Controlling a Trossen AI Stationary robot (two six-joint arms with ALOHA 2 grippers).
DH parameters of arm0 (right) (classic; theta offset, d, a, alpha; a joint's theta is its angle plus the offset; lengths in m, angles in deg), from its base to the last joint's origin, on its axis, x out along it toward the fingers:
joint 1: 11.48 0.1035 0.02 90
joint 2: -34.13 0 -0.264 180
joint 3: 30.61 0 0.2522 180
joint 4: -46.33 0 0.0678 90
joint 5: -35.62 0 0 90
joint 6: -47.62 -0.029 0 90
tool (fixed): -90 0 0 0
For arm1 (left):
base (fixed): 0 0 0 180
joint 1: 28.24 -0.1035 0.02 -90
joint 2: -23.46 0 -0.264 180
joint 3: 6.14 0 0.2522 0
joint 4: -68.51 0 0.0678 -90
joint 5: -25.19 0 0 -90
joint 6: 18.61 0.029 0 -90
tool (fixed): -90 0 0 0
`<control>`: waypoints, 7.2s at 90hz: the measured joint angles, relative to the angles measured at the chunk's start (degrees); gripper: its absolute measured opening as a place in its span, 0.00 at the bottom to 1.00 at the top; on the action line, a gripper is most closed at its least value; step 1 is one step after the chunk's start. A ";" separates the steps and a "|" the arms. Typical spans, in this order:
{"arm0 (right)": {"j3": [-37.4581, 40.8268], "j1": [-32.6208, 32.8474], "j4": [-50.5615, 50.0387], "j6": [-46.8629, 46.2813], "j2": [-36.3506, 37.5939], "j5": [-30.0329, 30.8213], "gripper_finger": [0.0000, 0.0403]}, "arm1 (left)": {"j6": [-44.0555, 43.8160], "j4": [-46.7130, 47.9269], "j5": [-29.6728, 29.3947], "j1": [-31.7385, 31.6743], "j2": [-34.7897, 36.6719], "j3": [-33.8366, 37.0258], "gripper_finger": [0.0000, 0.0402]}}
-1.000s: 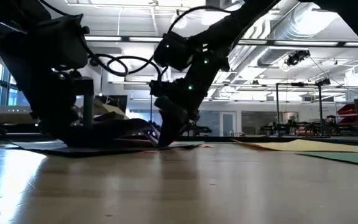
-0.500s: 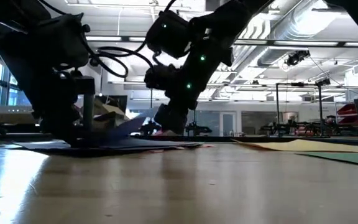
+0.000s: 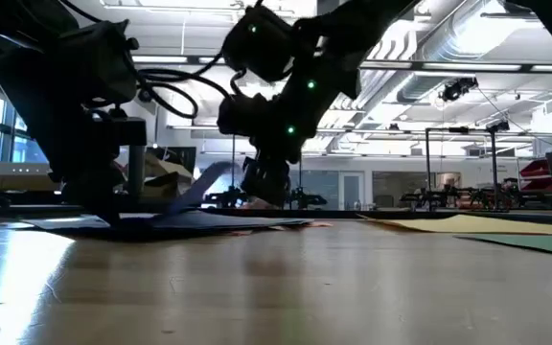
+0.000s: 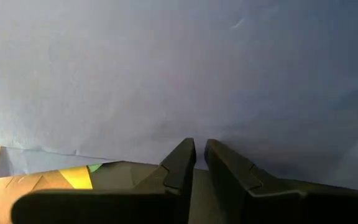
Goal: Organize paper
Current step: Put the violet paper into the bottom left of the table
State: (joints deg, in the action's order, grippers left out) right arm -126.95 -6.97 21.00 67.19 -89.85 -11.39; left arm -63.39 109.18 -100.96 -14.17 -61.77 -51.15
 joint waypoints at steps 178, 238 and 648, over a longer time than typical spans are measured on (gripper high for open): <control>-0.04 -4.91 -14.21 22.45 2.29 -16.01 0.49 | 0.02 -1.67 -0.45 -0.02 0.00 0.28 0.09; -0.11 -4.88 -14.72 21.46 0.71 -18.02 0.49 | 1.44 -2.66 -0.49 -0.02 0.00 0.35 0.09; 3.44 5.37 17.91 8.46 -4.15 -12.37 0.49 | 3.39 -25.75 16.29 -10.99 -1.16 4.50 0.00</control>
State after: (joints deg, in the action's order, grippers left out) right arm -123.51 -1.60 38.91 75.65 -94.00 -23.76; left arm -60.00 83.43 -84.67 -25.17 -62.93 -46.64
